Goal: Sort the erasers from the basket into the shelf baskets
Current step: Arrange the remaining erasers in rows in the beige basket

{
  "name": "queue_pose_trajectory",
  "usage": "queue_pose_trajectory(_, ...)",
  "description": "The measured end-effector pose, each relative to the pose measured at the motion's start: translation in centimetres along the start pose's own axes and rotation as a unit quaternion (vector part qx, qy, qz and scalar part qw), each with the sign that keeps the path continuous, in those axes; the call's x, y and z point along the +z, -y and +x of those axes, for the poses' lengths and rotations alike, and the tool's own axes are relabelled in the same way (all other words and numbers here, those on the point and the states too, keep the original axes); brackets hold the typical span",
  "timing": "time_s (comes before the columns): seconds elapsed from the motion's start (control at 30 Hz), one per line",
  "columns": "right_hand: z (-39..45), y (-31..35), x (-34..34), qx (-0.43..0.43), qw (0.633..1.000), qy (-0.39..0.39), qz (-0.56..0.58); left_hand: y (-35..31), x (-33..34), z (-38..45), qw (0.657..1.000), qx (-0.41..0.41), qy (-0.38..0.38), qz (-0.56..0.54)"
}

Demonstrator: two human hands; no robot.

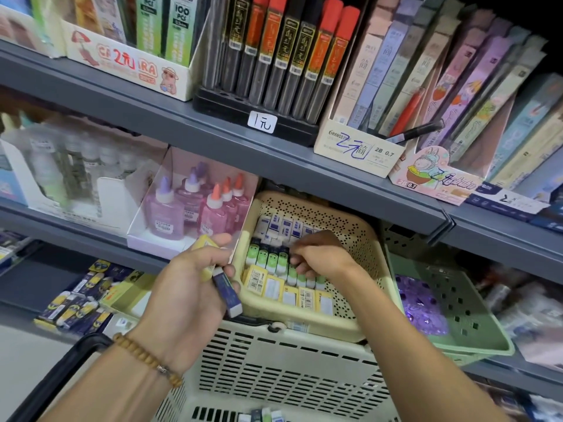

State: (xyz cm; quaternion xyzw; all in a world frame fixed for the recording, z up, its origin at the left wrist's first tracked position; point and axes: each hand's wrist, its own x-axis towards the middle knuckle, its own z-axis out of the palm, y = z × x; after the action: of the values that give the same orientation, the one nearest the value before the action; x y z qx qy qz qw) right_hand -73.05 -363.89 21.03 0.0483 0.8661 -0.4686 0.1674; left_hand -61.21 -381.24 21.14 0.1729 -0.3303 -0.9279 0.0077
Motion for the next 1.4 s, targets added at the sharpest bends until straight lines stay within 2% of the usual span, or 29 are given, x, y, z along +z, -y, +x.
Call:
queue_pose_trajectory(0.1, -2.5, 0.8, 0.2, -0.098, 0.994, -0.026, -0.027, 0.0, 0.2, 0.0, 0.999, 0.011, -0.029, -0.018)
queue_pose_trajectory(0.2, -6.1, 1.9, 1.2, -0.185, 0.982, 0.034, 0.018, 0.0, 0.4, -0.1, 0.998, 0.023, -0.052, -0.031)
queue_pose_trajectory(0.33, -9.4, 3.2, 2.9, -0.242, 0.964, 0.108, -0.011, 0.1, 0.9, -0.7, 0.998, 0.027, -0.031, -0.036)
queue_pose_trajectory(0.4, -10.0, 3.3, 3.5, -0.232, 0.963, 0.132, -0.031, 0.1, 1.0, -1.0, 0.998, 0.022, -0.017, -0.054)
queue_pose_trajectory(0.53, -9.9, 3.2, 3.1, -0.221, 0.965, 0.119, -0.076, 0.0, 0.9, -0.8, 0.998, 0.011, 0.011, -0.057)
queue_pose_trajectory(0.63, -9.1, 2.7, 1.4, -0.178, 0.976, 0.123, 0.026, -0.2, 0.8, -0.9, 0.999, 0.022, 0.021, 0.028)
queue_pose_trajectory(0.77, -6.2, 1.0, -1.8, -0.116, 0.981, -0.004, 0.154, -0.4, 0.6, -1.5, 0.985, 0.053, -0.006, 0.164)
queue_pose_trajectory(0.87, -3.7, -0.5, -2.9, -0.042, 0.975, -0.063, 0.209, -0.5, -0.1, -1.5, 0.965, 0.075, -0.028, 0.251)
queue_pose_trajectory(1.0, -1.1, -1.5, -2.7, -0.007, 0.991, -0.063, 0.115, -0.3, -0.6, -1.3, 0.949, 0.099, -0.046, 0.297)
queue_pose_trajectory(1.2, 1.3, -1.3, -0.9, -0.004, 0.999, -0.032, 0.015, -0.5, -0.7, -1.2, 0.968, 0.045, -0.035, 0.245)
queue_pose_trajectory(1.33, 1.9, -1.9, -0.4, -0.033, 0.997, -0.046, -0.059, -0.6, -0.8, -1.5, 0.972, 0.041, -0.028, 0.231)
queue_pose_trajectory(1.4, 1.8, -2.0, -0.4, -0.059, 0.991, -0.018, -0.115, -0.5, -0.8, -1.7, 0.973, 0.046, -0.018, 0.227)
